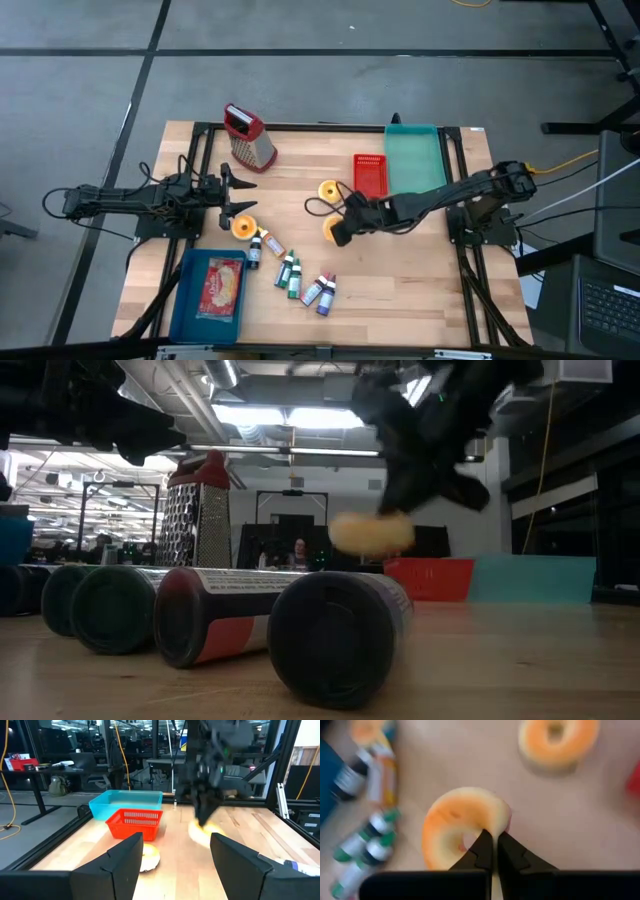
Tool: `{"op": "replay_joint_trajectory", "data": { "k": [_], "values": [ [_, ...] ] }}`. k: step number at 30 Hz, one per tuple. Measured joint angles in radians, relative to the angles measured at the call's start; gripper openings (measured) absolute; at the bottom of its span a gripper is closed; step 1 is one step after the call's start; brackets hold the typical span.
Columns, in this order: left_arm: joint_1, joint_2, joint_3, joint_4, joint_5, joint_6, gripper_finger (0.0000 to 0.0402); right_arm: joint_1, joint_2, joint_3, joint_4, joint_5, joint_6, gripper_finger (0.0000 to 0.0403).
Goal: Pick & Place Food Item
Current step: Put the orange and pink donut into the red bin
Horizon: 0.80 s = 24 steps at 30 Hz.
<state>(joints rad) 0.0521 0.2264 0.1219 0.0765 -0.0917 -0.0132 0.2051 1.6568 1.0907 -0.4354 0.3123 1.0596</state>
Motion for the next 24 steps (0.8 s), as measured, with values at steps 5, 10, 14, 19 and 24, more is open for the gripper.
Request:
{"op": "replay_joint_trajectory", "data": {
  "k": [5, 10, 14, 19, 24],
  "values": [
    [0.000, 0.000, 0.000, -0.007, 0.002, 0.000, 0.0228, -0.035, -0.072, 0.096, -0.184, 0.174, -0.074, 0.0007],
    [0.000, 0.001, 0.000, -0.005, 0.005, 0.000, 0.0228, -0.095, -0.129, 0.131, -0.362, 0.279, -0.081, 0.0006],
    [0.000, 0.001, 0.000, -0.005, 0.006, 0.000, 0.0228, -0.167, -0.129, 0.131, -0.463, 0.292, -0.081, 0.0006],
    [0.000, 0.001, 0.000, -0.005, 0.007, 0.000, 0.0228, -0.257, -0.120, 0.072, -0.428, 0.293, -0.126, 0.0006],
    [0.000, 0.001, 0.000, -0.005, 0.008, 0.000, 0.0228, -0.360, -0.120, -0.030, -0.292, 0.241, -0.181, 0.0006]
  ]
}}
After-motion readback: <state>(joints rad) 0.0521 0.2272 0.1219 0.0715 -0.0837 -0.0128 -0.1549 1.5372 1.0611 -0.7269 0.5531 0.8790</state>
